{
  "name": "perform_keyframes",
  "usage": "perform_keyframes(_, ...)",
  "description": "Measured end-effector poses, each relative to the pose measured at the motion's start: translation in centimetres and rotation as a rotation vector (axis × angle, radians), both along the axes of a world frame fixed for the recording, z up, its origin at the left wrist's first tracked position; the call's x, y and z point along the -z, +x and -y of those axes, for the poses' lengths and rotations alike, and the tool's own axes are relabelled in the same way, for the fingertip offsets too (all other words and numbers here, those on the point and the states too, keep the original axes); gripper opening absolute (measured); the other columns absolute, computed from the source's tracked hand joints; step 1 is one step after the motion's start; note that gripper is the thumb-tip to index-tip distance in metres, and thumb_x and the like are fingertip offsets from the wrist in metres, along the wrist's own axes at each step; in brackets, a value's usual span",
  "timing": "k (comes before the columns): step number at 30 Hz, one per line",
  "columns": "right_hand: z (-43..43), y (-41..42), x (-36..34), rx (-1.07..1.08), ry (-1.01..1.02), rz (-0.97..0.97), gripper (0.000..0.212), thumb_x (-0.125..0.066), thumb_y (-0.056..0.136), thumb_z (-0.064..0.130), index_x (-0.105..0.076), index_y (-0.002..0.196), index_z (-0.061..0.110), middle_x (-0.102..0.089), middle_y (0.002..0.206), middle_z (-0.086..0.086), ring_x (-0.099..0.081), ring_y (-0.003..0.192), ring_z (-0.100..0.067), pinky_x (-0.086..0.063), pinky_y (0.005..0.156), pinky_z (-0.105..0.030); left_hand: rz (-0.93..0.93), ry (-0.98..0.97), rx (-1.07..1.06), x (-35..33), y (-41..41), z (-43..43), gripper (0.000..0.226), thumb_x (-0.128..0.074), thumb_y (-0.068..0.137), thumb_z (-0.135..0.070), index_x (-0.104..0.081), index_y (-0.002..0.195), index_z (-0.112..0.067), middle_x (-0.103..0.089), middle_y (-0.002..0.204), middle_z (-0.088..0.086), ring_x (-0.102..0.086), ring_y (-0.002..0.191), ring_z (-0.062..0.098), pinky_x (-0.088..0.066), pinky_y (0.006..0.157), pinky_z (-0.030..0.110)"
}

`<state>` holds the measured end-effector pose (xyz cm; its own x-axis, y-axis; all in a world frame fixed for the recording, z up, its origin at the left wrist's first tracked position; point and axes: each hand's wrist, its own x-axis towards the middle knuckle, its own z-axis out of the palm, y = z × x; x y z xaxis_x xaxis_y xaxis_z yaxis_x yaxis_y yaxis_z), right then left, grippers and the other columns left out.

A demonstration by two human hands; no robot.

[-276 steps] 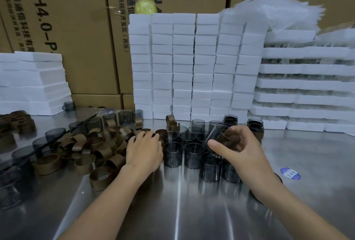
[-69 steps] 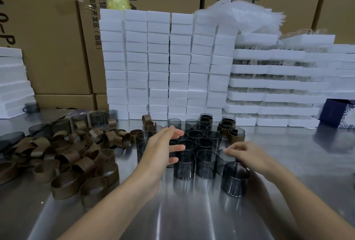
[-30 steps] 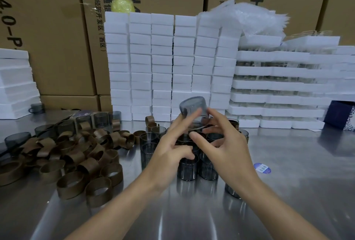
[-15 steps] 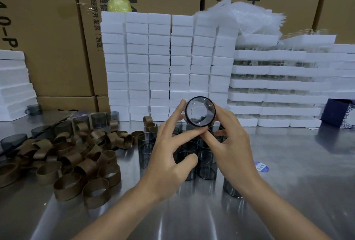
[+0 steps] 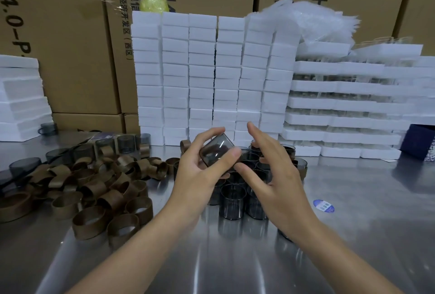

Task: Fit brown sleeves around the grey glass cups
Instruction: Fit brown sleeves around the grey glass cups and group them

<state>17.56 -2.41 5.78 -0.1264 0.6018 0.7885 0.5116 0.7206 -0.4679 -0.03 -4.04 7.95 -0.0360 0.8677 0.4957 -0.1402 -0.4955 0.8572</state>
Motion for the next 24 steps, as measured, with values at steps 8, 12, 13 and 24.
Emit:
perform_keyframes(8,0.8,-0.7,-0.3,-0.127,-0.156,-0.162,0.061,-0.055,0.097,0.072,-0.055,0.153,0.048,-0.063,0.137,0.029,-0.061,0.133,-0.009,-0.056,0.105,-0.037,0.07,-0.227,0.174,0.3,0.5,0.0,0.053,-0.036,0.11,-0.063,-0.078,0.126,-0.036,-0.08,0.125,0.004,-0.08,0.104,0.023,-0.054,0.095,0.043)
perform_keyframes(12,1.2,-1.1,-0.7,-0.228,-0.275,-0.282,0.064,-0.05,0.098,0.069,-0.065,0.147,0.032,-0.072,0.136,0.018,-0.066,0.128,-0.004,-0.056,0.096,-0.018,0.0,-0.272,0.219,0.8,0.5,-0.7,0.06,-0.025,0.115,-0.058,-0.078,0.129,-0.032,-0.08,0.127,0.006,-0.078,0.112,0.029,-0.053,0.096,0.044)
perform_keyframes(13,1.3,-1.3,-0.8,-0.269,-0.31,-0.314,0.062,-0.049,0.1,0.068,-0.069,0.142,0.028,-0.074,0.134,0.012,-0.068,0.127,-0.006,-0.055,0.095,-0.014,-0.041,-0.255,0.21,0.9,0.7,-0.7,0.061,-0.023,0.115,-0.057,-0.08,0.124,-0.038,-0.081,0.124,0.002,-0.079,0.109,0.026,-0.054,0.09,0.039)
perform_keyframes(24,0.7,-1.9,-0.9,-0.401,-0.605,-0.38,0.067,-0.021,0.107,0.076,-0.081,0.117,0.045,-0.082,0.119,0.005,-0.075,0.12,-0.011,-0.057,0.104,-0.024,-0.551,0.024,-0.062,2.9,1.2,-0.5,0.09,-0.007,0.082,-0.102,-0.064,0.117,-0.041,-0.062,0.125,-0.009,-0.059,0.116,-0.002,-0.043,0.1,0.025)
